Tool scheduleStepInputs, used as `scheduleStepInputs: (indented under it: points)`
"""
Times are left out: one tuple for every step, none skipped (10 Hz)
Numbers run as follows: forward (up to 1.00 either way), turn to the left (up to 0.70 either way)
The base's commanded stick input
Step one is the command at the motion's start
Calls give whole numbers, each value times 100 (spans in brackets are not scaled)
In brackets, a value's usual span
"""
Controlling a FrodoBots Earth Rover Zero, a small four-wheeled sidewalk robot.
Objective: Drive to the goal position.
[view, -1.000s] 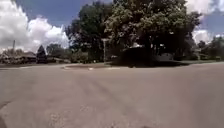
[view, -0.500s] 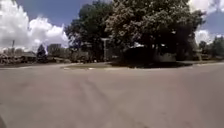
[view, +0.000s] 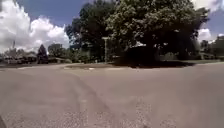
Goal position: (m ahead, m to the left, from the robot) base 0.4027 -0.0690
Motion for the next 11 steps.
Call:
scheduleStepInputs:
  points:
    - [70, 0]
    - [70, 0]
    - [70, 0]
    - [70, 0]
    - [70, 0]
    - [70, 0]
    - [70, 0]
    - [70, 0]
    - [70, 0]
    - [70, 0]
    - [70, 0]
